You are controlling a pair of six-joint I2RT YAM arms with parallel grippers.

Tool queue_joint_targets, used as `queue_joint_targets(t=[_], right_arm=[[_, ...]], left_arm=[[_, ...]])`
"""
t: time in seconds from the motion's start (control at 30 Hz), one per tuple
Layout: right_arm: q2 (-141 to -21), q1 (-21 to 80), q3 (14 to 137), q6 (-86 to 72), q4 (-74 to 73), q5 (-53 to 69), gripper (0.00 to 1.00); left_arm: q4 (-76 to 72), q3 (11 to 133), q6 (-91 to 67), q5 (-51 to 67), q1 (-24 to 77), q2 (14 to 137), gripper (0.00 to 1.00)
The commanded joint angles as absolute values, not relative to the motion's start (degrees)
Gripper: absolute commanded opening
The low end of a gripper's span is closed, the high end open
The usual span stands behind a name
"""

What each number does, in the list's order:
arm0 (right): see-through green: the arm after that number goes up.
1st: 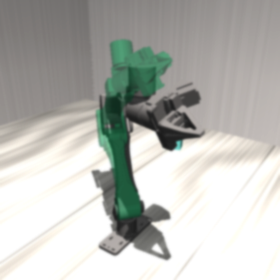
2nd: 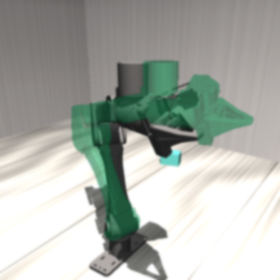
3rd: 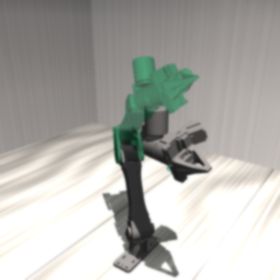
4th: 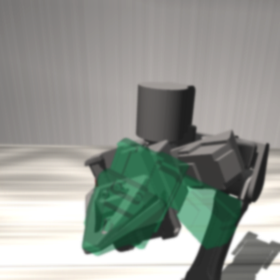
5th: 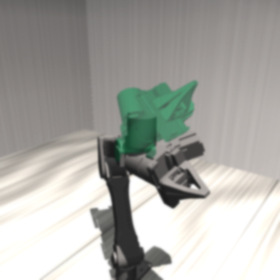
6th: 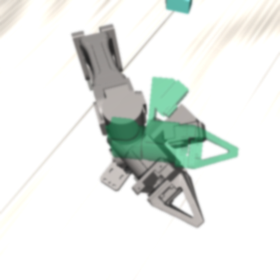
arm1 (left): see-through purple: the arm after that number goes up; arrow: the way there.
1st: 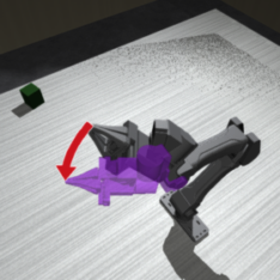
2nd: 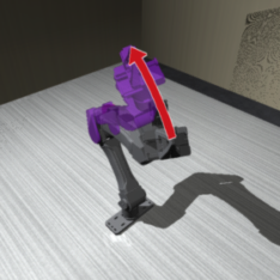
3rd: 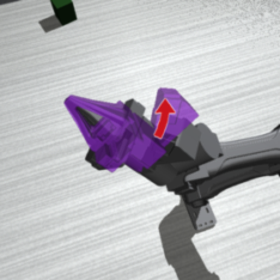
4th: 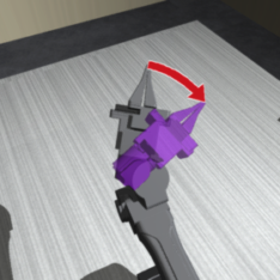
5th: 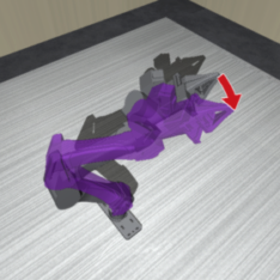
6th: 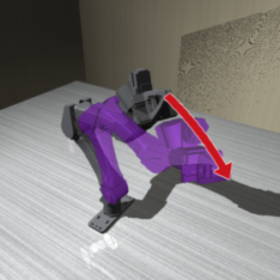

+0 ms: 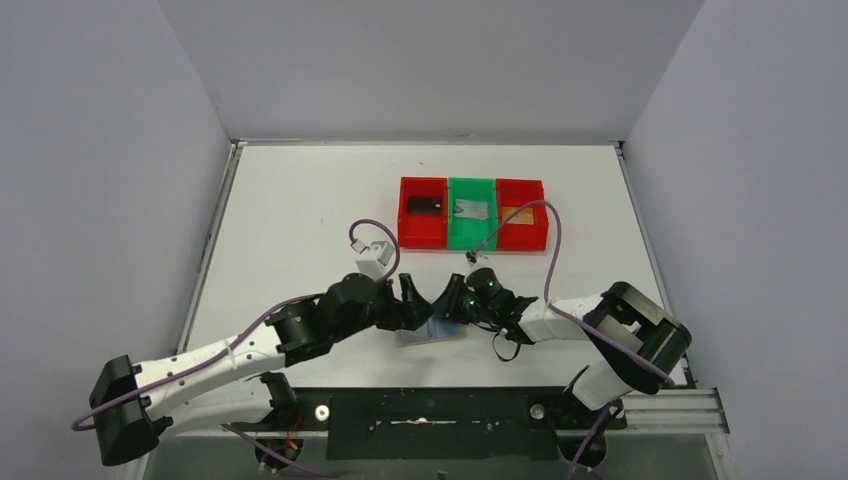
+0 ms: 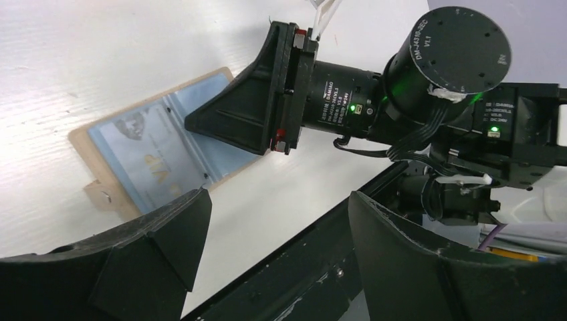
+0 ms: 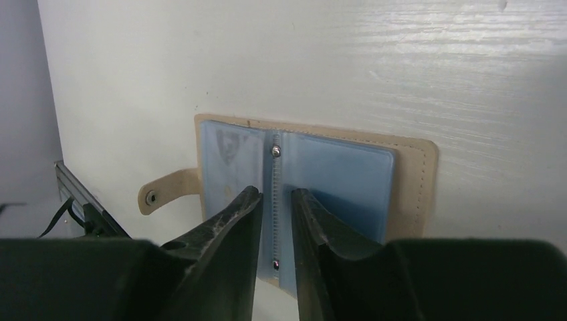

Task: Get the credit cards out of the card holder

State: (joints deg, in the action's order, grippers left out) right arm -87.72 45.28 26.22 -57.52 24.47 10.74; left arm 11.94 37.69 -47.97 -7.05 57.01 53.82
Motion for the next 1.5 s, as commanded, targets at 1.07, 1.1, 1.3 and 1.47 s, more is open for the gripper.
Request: queue_joint_targets(t=[1.07,1.1,1.3,1.47], right_arm=[[-87.0,59.0,42.7,-48.1,-0.6,-13.8,0.4],[-88.0,59.2,43.7,-48.0,-2.2,-14.4,0.41],[-91.2,61.5,48.2,-46.8,-7.7,-18.7,0.55],[-93.8,63.6,51.0,-46.4,-10.4,-21.5,0.57]], left_arm=[[8.2,24.5,-76.0,-37.9,66.0,65.6,0.59],[7.7,24.0,-76.1,-37.5,66.0,65.5,0.59],[6.6,22.2,-76.9,-36.7,66.0,65.3,0.57],[6.3,21.7,-77.2,-36.6,66.0,64.9,0.57]])
